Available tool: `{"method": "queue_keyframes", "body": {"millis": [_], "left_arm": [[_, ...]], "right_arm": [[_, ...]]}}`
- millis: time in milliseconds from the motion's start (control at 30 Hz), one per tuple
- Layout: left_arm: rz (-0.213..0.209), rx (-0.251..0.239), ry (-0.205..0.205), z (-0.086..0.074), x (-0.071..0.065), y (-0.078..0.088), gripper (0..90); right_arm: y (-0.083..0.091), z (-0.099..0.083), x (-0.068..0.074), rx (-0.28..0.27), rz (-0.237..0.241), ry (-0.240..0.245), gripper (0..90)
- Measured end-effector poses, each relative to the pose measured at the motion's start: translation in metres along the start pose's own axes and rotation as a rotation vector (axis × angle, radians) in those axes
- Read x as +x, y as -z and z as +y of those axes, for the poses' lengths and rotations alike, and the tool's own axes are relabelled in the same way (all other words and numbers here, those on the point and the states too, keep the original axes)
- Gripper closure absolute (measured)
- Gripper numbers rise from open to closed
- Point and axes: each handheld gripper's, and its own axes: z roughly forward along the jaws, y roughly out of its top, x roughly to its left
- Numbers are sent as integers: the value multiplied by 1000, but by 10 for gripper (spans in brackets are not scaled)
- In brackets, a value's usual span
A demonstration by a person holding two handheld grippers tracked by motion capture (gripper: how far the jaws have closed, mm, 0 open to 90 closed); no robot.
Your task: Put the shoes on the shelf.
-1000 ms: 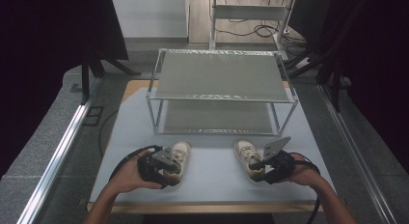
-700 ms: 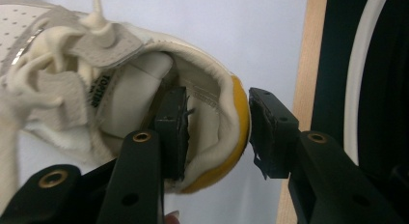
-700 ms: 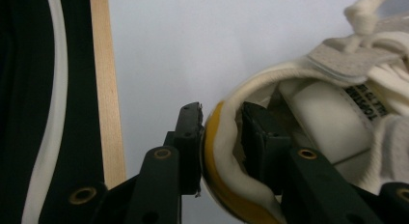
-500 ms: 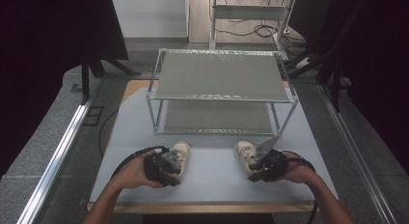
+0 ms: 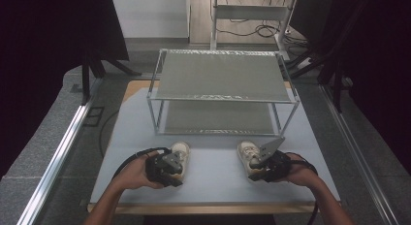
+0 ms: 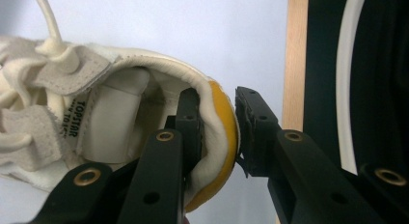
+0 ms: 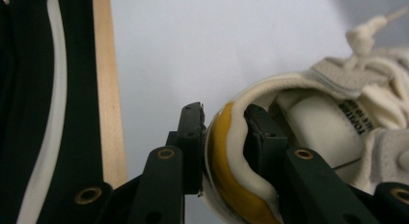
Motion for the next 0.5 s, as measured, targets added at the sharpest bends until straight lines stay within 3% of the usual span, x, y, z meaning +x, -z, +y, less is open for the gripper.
{"method": "queue_keyframes", "body": {"millis": [100, 300, 500], "left_arm": [[19, -31, -9, 2, -1, 4, 737], [45, -46, -48, 12, -6, 12, 738], [62, -52, -72, 22, -5, 15, 737]], "right_arm": [[2, 3, 3, -2, -19, 15, 702], [4, 6, 8, -17, -87, 43, 715], [10, 12, 9, -25, -96, 59, 718]]}}
